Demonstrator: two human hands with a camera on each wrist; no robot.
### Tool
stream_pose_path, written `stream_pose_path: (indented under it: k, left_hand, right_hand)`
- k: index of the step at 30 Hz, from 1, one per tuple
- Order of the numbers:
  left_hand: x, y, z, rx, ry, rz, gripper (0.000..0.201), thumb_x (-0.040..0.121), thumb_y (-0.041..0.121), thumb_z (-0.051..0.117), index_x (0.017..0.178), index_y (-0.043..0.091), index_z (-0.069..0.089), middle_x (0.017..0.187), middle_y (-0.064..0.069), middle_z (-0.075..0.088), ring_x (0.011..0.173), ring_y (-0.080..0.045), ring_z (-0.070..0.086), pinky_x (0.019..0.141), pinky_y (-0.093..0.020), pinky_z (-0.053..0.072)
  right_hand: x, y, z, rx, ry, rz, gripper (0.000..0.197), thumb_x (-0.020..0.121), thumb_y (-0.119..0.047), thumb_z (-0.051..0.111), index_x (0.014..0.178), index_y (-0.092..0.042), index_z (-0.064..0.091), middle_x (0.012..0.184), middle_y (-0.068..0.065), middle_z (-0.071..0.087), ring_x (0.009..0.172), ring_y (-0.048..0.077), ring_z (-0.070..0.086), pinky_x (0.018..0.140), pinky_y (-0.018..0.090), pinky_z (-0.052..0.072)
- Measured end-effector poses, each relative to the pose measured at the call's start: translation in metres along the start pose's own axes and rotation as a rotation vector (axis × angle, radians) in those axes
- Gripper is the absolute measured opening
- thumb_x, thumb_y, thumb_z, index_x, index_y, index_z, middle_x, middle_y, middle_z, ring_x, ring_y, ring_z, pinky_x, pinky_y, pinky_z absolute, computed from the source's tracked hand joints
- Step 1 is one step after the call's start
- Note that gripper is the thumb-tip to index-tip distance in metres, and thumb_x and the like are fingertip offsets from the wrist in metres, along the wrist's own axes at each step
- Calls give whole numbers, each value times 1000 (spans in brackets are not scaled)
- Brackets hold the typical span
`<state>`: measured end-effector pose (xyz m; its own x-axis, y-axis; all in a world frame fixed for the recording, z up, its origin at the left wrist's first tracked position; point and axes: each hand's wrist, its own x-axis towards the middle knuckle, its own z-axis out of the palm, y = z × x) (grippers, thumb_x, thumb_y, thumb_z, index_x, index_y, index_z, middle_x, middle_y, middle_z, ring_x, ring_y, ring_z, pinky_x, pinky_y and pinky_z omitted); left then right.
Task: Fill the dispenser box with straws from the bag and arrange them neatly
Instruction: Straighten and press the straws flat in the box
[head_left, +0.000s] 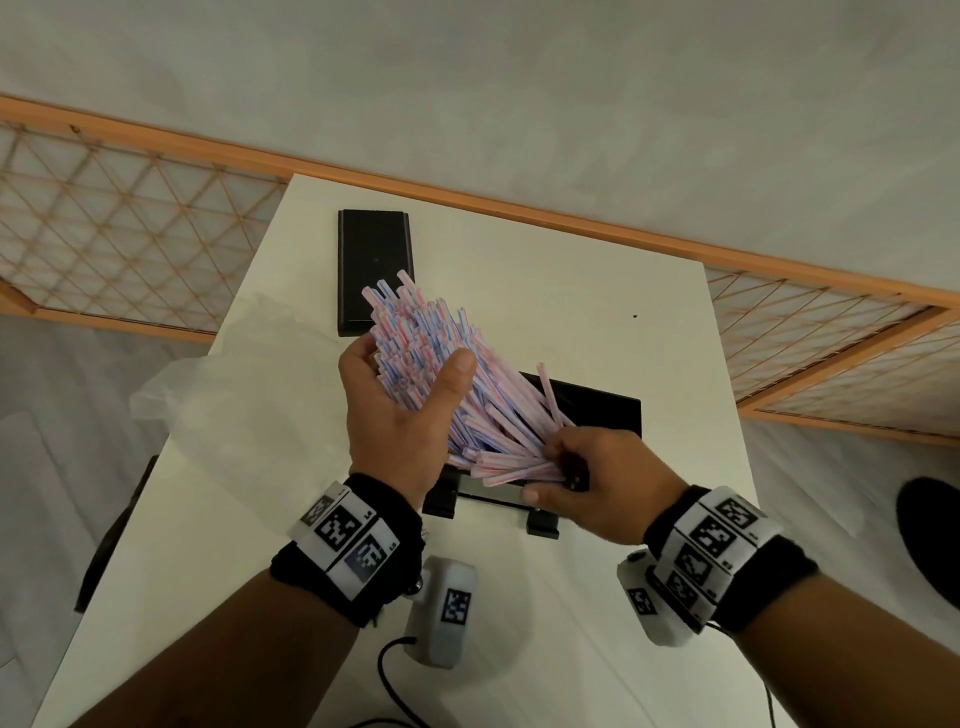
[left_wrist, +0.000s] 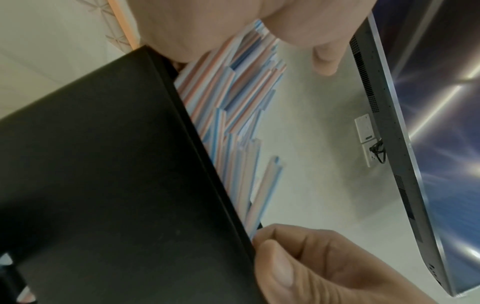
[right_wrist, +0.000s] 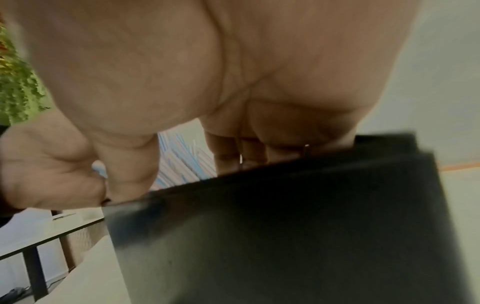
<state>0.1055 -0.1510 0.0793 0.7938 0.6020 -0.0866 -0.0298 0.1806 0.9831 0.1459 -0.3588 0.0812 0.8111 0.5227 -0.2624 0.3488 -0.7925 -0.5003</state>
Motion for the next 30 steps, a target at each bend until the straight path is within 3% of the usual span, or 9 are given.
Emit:
stream_pose_path:
  k: [3, 6, 8, 10, 13, 19, 23, 27, 30]
  left_hand:
    - [-2, 1, 0, -15, -14, -5, 79, 69, 41, 75, 132, 8, 41, 111, 12, 64, 94, 7, 68, 82, -12, 52]
    - [-1, -1, -3, -11, -9, -23, 75, 73, 41, 79, 130, 11, 42, 113, 10, 64, 95, 6, 68, 83, -14, 53]
    - [0, -1, -4, -7, -8, -32, 76, 75, 45, 84, 130, 13, 42, 113, 11, 65, 95, 5, 68, 84, -16, 54]
    - [0, 0, -4, -11, -15, -33, 75, 74, 44, 78, 130, 12, 42, 113, 10, 66, 96, 3, 69, 86, -20, 55]
    - [0, 2, -3, -29, -26, -29, 81, 71, 52, 76, 131, 10, 41, 114, 9, 66, 98, 0, 69, 87, -24, 56]
    - [1, 2, -4, -22, -29, -72, 81, 68, 57, 76, 129, 16, 41, 114, 8, 68, 99, -4, 71, 94, -36, 57]
    - [2, 4, -4, -22, -23, -91, 77, 75, 52, 77, 131, 14, 39, 117, 6, 66, 96, -2, 71, 92, -35, 59]
    - [2, 6, -4, -18, -22, -120, 83, 69, 56, 82, 130, 13, 44, 112, 9, 69, 98, -2, 70, 94, -34, 57]
    - [6, 7, -5, -35, -92, -155, 75, 71, 40, 89, 132, 14, 53, 115, 5, 73, 104, -9, 71, 95, -40, 57]
  right_hand:
    - [4, 4, 9, -83, -14, -15, 49, 74, -71, 63, 75, -23, 54, 70, -7, 52, 67, 13, 50, 64, 32, 46]
    - [6, 9, 10, -234, -11, -4, 73, 69, -94, 30, 76, -26, 54, 76, -11, 41, 78, 18, 48, 73, 33, 46]
    - [7, 8, 13, -232, -53, 27, 78, 66, -98, 13, 78, -29, 48, 79, -11, 40, 79, 17, 48, 76, 33, 46]
    - [11, 0, 18, -142, -64, 16, 68, 75, -89, 22, 76, -25, 44, 77, -7, 46, 72, 13, 48, 68, 31, 42]
    - [17, -15, 19, -51, -13, 7, 56, 88, -70, 42, 77, -17, 51, 72, 0, 55, 66, 13, 51, 61, 32, 43]
    - [10, -18, 18, -121, -204, 80, 55, 66, -83, 61, 79, -34, 40, 75, -12, 54, 68, 1, 53, 58, 22, 42]
    - [24, -19, 23, -173, -278, 100, 54, 69, -77, 66, 78, -24, 58, 72, -6, 65, 67, 6, 62, 65, 27, 50]
    - [38, -23, 26, -139, -331, 119, 44, 76, -65, 71, 86, -29, 47, 77, -12, 53, 71, 8, 52, 59, 22, 38]
    - [41, -27, 27, -63, -321, 123, 48, 79, -59, 72, 107, -28, 47, 89, -14, 55, 83, 11, 56, 70, 22, 42]
